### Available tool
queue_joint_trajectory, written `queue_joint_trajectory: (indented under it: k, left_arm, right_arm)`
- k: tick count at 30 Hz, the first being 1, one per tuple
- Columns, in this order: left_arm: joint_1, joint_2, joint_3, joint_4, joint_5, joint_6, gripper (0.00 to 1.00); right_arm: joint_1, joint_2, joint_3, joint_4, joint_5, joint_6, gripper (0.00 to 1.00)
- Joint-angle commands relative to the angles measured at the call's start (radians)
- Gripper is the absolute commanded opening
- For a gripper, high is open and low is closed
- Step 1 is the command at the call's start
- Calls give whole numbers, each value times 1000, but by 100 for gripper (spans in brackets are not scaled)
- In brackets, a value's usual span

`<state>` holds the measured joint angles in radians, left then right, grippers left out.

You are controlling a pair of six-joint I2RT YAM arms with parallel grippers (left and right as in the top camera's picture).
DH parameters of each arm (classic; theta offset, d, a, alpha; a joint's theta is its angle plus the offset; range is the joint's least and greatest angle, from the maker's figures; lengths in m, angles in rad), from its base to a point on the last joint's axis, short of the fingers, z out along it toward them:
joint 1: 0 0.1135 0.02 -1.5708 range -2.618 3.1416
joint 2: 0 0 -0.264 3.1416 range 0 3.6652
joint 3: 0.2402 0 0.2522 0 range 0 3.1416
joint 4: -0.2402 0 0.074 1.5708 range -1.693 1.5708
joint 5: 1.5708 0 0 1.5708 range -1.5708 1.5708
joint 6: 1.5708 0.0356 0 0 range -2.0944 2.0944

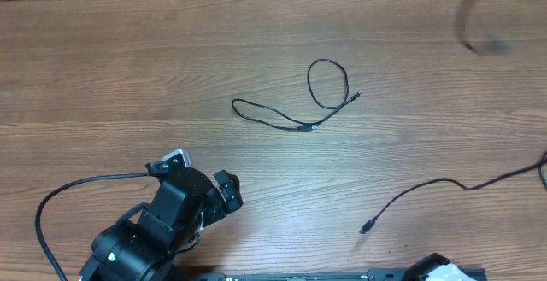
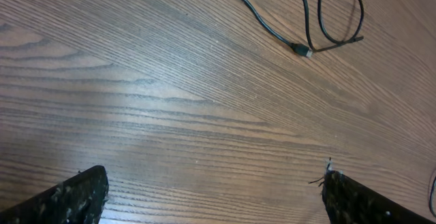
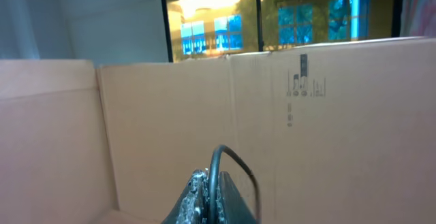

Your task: Untangle cables

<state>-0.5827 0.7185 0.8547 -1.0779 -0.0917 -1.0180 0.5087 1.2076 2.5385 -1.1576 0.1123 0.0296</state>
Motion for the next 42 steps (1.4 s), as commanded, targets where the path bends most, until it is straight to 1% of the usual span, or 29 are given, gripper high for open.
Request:
queue_joint_trajectory:
  k: [1, 3, 8, 11, 19, 29, 33, 38, 42]
  left_arm:
    - [0, 2, -2, 0, -16, 12, 100]
    - [0, 2, -2, 0, -16, 12, 100]
    - [0, 2, -2, 0, -16, 12, 100]
    - [0, 2, -2, 0, -16, 12, 100]
    - [0, 2, -2, 0, -16, 12, 100]
    - [0, 2, -2, 0, -16, 12, 100]
    - [0, 2, -2, 0, -16, 12, 100]
    - [0, 2, -2, 0, -16, 12, 100]
    - [0, 2, -2, 0, -16, 12, 100]
  right_arm:
    - [1, 7, 0, 12, 10, 33, 4]
    - [1, 4, 7, 25, -29, 57, 4]
    - [1, 4, 15, 83, -200, 56, 4]
    - [1, 12, 13, 95, -242, 56, 4]
    - [0, 98, 13, 51, -232, 48, 4]
    - [0, 237, 13, 24, -42, 48, 4]
    - [1, 269, 13, 17, -43, 49, 4]
    - [2, 268, 13, 19, -84, 77, 4]
    - [2, 249, 13, 24, -199, 79, 4]
